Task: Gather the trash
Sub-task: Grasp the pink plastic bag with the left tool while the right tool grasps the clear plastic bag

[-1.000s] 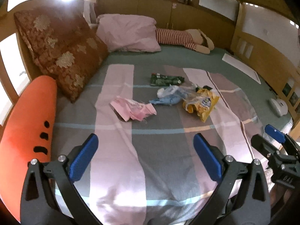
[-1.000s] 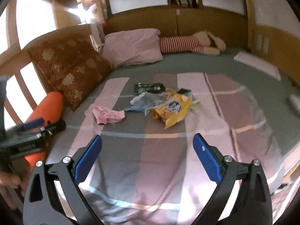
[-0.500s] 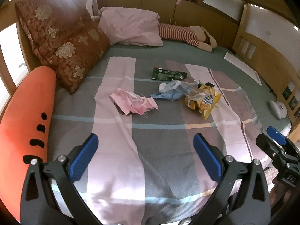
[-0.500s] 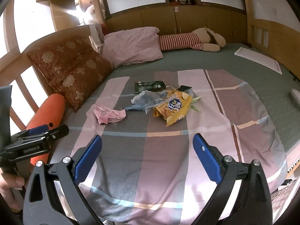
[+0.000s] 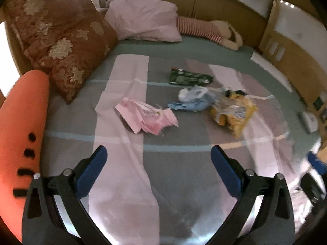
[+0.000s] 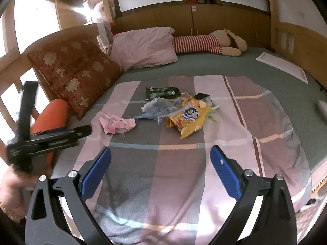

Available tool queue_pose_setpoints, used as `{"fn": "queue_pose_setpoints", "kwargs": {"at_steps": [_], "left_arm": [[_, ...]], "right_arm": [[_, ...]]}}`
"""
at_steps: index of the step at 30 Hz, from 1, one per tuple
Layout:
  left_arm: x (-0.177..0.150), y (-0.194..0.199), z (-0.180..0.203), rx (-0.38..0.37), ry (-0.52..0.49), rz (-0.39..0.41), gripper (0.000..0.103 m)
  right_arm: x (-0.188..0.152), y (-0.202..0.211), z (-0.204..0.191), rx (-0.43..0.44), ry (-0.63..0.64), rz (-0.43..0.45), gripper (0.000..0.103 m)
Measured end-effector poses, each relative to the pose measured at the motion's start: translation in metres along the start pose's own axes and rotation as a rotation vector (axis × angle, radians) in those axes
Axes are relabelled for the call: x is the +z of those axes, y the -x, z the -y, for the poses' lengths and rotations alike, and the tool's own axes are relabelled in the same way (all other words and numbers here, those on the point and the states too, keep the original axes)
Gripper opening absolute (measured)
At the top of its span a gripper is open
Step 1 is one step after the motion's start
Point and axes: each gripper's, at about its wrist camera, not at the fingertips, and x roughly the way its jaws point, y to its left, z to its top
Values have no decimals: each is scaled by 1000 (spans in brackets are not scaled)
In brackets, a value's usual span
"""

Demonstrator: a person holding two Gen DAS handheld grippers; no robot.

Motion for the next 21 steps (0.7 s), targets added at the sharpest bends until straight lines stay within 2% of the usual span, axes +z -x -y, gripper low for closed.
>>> {"fn": "queue_pose_setpoints", "kwargs": {"at_steps": [3, 6, 11, 15, 16, 18, 19, 20, 21], "left_arm": [[13, -38, 0, -26, 37, -66, 100], [28, -70, -12, 26, 111, -83, 100], [41, -109, -32, 45, 229, -130, 100], [45, -136, -45, 63, 261, -161, 100], [44, -141, -47, 45, 270, -168, 97], [43, -151, -49, 9, 275, -190, 87], [42, -153, -47, -10, 270, -192, 77], [41, -154, -45, -29, 261, -191, 63], [40, -155, -41, -53, 237, -195, 54]], "right_arm": [[17, -22, -4, 13, 42, -11, 95], [33, -64, 13, 4, -18, -61, 95], [48, -144, 91, 49, -390, -129, 95], [43, -189, 141, 158, -671, -181, 85], [41, -200, 149, 184, -732, -191, 84], [40, -215, 154, 202, -770, -217, 83], [39, -224, 154, 221, -780, -242, 81], [38, -231, 154, 226, -786, -259, 75], [37, -235, 153, 223, -790, -267, 67]]}}
